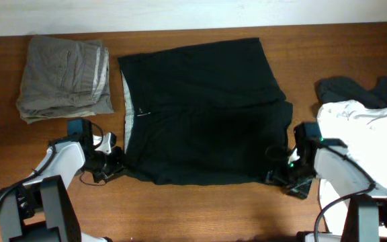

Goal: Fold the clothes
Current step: 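Grasp the bottom hem of the shorts with both grippers, then lift the bottom hem with both grippers and fold it up toward the waistband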

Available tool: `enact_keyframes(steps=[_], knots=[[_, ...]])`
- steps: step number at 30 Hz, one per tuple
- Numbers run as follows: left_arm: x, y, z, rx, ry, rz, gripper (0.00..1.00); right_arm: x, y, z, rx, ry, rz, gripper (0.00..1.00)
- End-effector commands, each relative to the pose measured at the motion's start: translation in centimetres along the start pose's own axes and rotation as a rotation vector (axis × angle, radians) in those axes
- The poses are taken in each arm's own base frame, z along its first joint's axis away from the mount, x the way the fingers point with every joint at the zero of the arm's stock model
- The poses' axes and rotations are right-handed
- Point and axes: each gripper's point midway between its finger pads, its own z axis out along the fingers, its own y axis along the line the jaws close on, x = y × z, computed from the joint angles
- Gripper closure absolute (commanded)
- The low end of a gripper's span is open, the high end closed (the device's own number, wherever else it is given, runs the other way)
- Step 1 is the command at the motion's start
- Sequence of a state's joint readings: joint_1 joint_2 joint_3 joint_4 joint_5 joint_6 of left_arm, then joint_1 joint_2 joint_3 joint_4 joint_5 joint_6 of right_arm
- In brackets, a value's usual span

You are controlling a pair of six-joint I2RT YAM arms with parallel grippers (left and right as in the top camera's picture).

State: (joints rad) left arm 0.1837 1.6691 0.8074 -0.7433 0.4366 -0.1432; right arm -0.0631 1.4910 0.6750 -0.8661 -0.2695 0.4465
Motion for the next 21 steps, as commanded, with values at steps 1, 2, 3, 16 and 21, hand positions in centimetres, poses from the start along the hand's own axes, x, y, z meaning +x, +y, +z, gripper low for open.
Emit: enact_keyframes(steps=[1, 2, 3, 16, 21], knots=[[2.0, 2.0, 1.5, -0.071, 0.077, -0.031, 0.62, 0.4, 0.6, 1.4, -0.077, -0.003, 0.057, 0.28], [2.0, 2.0, 1.5, -0.071, 0.077, -0.031, 0.62, -0.3, 0.8, 1.4, -0.087, -0.03, 0.052, 0.31], [2.1, 2.0, 1.5, -0.071, 0.08, -0.032, 0.62, -0.7, 1.0, 1.3, -0.095, -0.045, 0.046, 0.36], [4.2, 2.3, 1.2, -0.092, 0.161, -0.044, 0.5, -2.8, 0.8, -2.9, 0.031, -0.098, 0.02, 0.96], [4.0, 2.3, 1.2, -0.092, 0.157, -0.01, 0.97, -3.4, 0.6, -3.5, 0.051, -0.129, -0.002, 0.96]])
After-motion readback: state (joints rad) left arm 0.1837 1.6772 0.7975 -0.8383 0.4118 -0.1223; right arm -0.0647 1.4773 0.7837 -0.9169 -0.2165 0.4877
